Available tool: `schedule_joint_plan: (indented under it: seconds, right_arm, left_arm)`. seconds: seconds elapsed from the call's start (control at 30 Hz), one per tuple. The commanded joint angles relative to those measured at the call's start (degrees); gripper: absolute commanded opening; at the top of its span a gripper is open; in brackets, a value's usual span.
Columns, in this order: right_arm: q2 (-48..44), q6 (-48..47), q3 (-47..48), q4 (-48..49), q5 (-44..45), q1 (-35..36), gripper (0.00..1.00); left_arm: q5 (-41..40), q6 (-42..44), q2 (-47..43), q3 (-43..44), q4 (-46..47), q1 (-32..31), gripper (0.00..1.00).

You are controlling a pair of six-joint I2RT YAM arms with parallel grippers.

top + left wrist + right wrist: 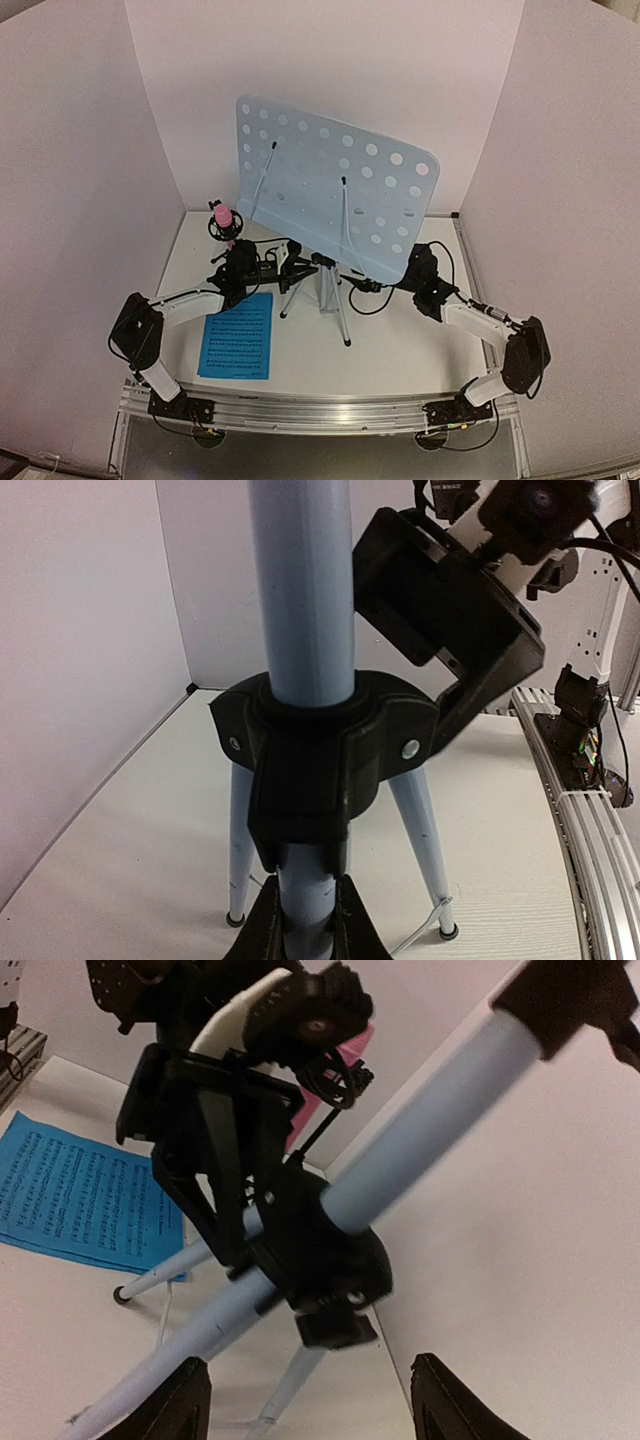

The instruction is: Set up the instrument practice props

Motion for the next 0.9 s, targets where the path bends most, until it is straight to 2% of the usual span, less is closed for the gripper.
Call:
schedule_joint_plan:
  seconds: [0.0,0.27,0.57,0.7,0.87]
  right_arm:
    - [0.4,-11.6,3.8,-1.4,2.3,1.9,0.56]
    - [1.9,-16.1,6.6,-7.7,2.8,3.2,0.39]
    - [4.7,-19.8,9.2,-9.7,7.2,3.3,0.32]
    - [5.3,-19.9,9.6,-10.5,6.5,3.5,0.22]
    - [4.7,-17.6,9.5,-13.0,6.6,4.0,0.01]
  left_arm:
    - [0.1,1.8,0.5,1.9,2.2,-0.5,0.00]
    - [0.1,2.0,0.8,2.3,2.1,-0.5,0.00]
    - [0.4,2.0,0.6,1.8,2.2,-0.5,0.00]
    - [0.3,2.3,0.6,1.8,2.4,-0.5,0.00]
    - [0.0,2.6,0.3,1.5,2.4,-0.6,0.00]
